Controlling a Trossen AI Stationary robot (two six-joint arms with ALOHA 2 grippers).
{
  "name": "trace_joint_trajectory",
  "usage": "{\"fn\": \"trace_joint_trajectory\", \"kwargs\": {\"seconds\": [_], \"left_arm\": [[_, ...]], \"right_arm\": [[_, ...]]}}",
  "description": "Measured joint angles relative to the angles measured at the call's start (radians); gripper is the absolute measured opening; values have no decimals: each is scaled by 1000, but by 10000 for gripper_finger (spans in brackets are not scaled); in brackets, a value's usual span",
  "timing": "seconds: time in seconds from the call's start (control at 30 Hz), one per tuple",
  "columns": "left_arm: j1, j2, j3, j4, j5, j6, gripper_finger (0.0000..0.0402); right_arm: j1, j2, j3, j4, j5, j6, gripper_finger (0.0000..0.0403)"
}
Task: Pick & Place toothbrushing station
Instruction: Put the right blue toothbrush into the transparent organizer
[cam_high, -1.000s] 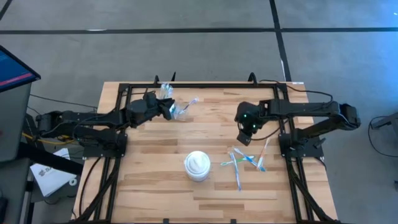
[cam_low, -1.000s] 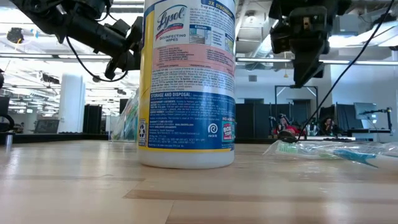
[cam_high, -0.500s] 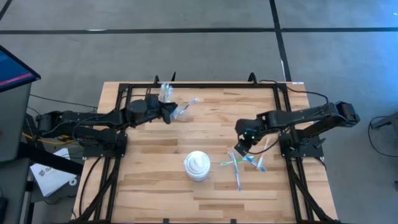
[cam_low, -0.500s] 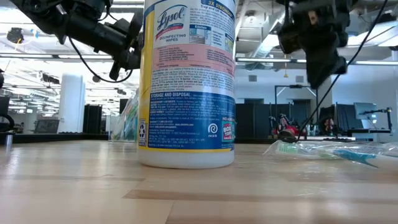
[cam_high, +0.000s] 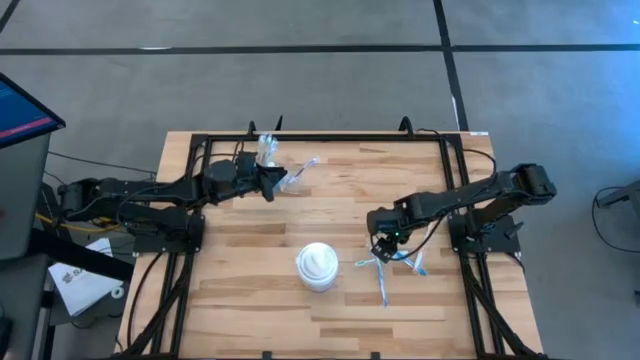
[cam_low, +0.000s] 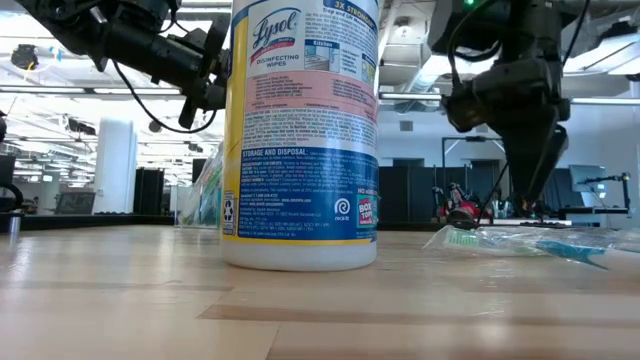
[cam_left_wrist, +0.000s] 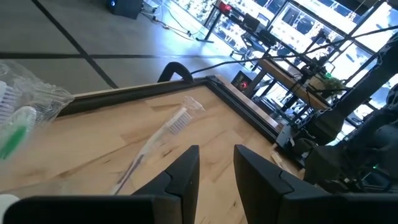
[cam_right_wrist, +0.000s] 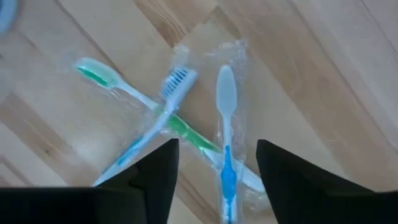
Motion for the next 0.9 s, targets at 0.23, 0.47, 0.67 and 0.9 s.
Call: {"fn": "trace_joint_trajectory", "kwargs": {"seconds": [0.23, 0.47, 0.67, 0.9], "left_arm": [[0, 0, 0, 1, 0, 0, 95], [0, 0, 0, 1, 0, 0, 95], [0, 0, 0, 1, 0, 0, 95], [0, 0, 0, 1, 0, 0, 95]], "right_arm": [[-1, -1, 0, 1, 49, 11, 219], [14, 62, 0, 18, 47, 1, 205], [25, 121, 0, 41, 42, -5, 198], [26, 147, 0, 47, 47, -1, 174]]}}
